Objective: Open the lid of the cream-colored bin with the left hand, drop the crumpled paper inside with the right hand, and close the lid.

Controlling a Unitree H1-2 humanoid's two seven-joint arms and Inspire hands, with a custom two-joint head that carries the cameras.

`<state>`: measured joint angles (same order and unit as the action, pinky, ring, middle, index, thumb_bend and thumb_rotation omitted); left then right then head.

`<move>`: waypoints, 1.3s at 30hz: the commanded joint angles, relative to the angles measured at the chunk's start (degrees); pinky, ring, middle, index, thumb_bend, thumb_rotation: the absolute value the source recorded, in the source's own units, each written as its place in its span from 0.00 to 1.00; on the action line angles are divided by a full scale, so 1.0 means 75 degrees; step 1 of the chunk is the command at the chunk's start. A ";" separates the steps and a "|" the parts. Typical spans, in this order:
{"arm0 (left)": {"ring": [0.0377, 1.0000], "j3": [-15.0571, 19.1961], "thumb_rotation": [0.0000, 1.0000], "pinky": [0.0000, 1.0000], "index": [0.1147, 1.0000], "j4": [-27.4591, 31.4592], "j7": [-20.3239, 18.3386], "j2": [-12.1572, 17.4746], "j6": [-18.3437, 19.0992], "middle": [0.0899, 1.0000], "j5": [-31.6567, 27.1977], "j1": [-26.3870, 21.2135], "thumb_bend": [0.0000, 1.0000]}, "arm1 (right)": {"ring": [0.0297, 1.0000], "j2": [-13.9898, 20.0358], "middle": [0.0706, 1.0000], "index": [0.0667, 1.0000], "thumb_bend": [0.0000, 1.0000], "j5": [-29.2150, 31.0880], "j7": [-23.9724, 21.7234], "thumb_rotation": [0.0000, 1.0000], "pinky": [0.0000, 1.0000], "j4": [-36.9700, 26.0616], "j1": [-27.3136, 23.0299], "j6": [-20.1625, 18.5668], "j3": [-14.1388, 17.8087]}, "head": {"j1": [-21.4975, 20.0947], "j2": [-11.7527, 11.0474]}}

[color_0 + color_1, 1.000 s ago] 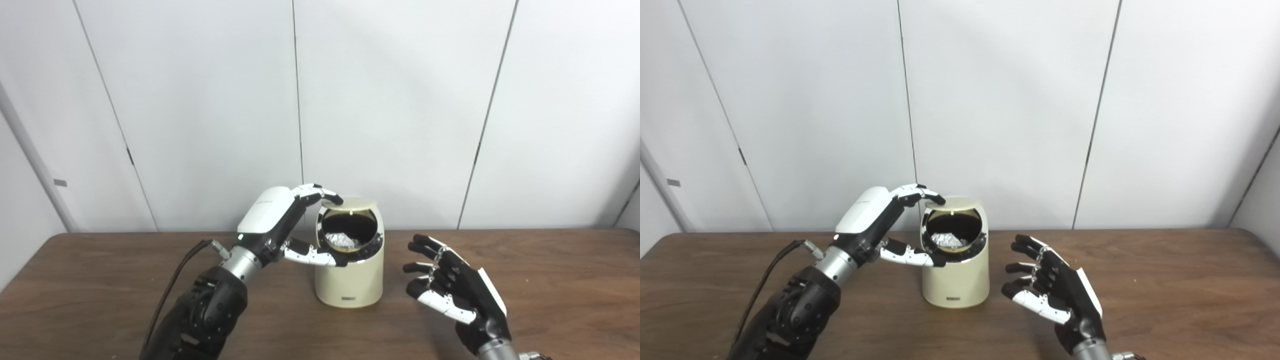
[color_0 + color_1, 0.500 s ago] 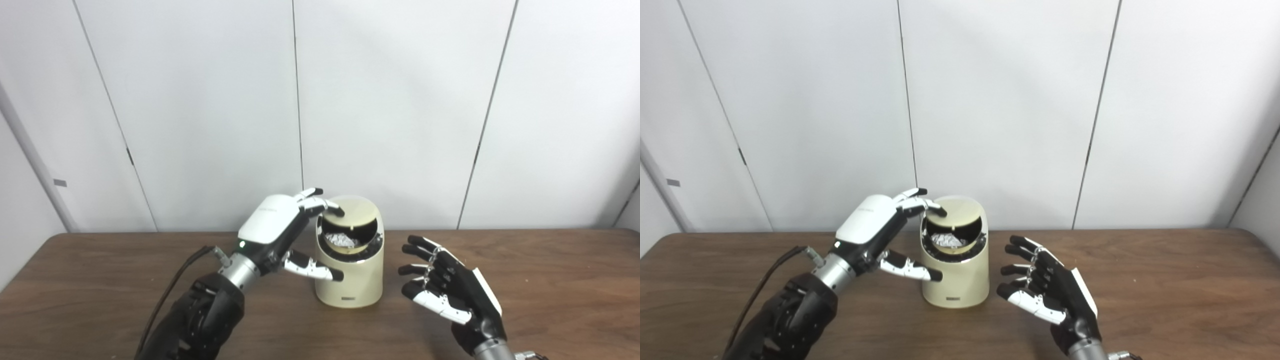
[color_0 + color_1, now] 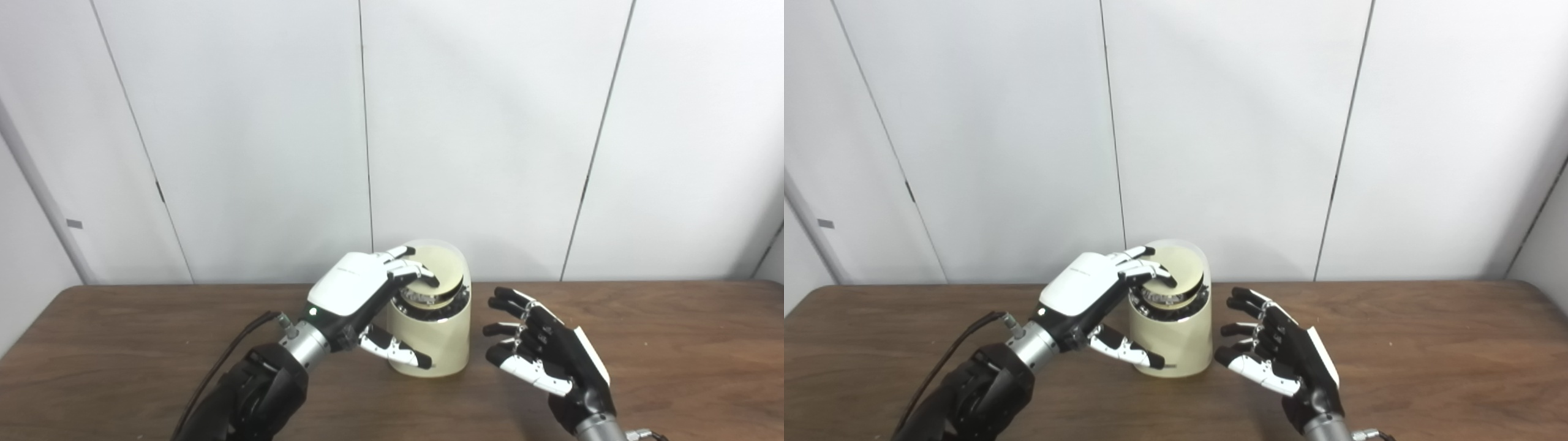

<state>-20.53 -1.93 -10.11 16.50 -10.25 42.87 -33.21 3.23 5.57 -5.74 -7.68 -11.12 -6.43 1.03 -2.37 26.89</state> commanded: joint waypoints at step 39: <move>0.94 -0.0314 0.39 0.93 0.78 0.0194 -0.0727 0.0082 0.0735 0.80 0.1919 -0.0062 0.97 | 0.62 0.0040 0.76 0.76 0.77 -0.0013 0.0060 0.27 0.45 -0.0583 -0.0185 -0.0157 0.0006 | -0.0026 0.0224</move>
<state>-23.17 -0.15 -12.89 16.51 -7.47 57.21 -33.07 3.30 5.46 -5.46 -9.69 -11.12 -8.55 0.97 -2.55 28.56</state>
